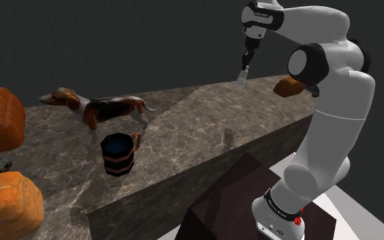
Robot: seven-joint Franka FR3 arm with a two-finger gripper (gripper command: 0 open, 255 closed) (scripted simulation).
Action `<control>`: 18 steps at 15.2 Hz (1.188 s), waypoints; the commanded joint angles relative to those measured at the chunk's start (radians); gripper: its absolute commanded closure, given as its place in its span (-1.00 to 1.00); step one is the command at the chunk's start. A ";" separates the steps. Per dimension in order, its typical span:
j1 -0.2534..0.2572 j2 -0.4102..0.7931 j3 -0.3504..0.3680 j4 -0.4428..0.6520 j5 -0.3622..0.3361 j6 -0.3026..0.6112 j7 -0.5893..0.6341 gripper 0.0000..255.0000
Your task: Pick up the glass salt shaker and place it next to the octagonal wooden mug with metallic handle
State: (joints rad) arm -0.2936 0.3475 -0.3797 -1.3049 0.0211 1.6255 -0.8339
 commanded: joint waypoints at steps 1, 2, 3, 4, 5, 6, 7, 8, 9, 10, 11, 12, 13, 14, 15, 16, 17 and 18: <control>0.040 -0.064 0.007 -0.082 -0.024 0.018 0.040 1.00; 0.060 -0.097 0.012 -0.125 -0.037 0.028 0.064 1.00; 0.079 -0.129 0.018 -0.166 -0.049 0.037 0.087 1.00; 0.097 -0.159 0.025 -0.204 -0.061 0.045 0.111 1.00; 0.114 -0.188 0.032 -0.240 -0.071 0.052 0.136 1.00; 0.130 -0.215 0.040 -0.273 -0.081 0.057 0.160 1.00; 0.145 -0.242 0.050 -0.305 -0.091 0.062 0.185 1.00; 0.159 -0.267 0.060 -0.335 -0.099 0.066 0.210 1.00; 0.173 -0.291 0.070 -0.364 -0.107 0.069 0.235 1.00; 0.186 -0.314 0.081 -0.390 -0.114 0.071 0.260 1.00; 0.199 -0.336 0.092 -0.416 -0.119 0.073 0.285 1.00; 0.211 -0.357 0.104 -0.439 -0.125 0.074 0.310 1.00; 0.223 -0.377 0.116 -0.462 -0.129 0.075 0.335 1.00; 0.234 -0.396 0.128 -0.483 -0.132 0.075 0.360 1.00; 0.245 -0.413 0.141 -0.502 -0.135 0.075 0.385 1.00; 0.256 -0.430 0.154 -0.521 -0.137 0.075 0.410 1.00; 0.266 -0.446 0.168 -0.538 -0.138 0.074 0.434 1.00; 0.277 -0.460 0.182 -0.554 -0.138 0.073 0.459 1.00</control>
State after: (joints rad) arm -0.0275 -0.0994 -0.2118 -1.8432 -0.1164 1.6986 -0.4019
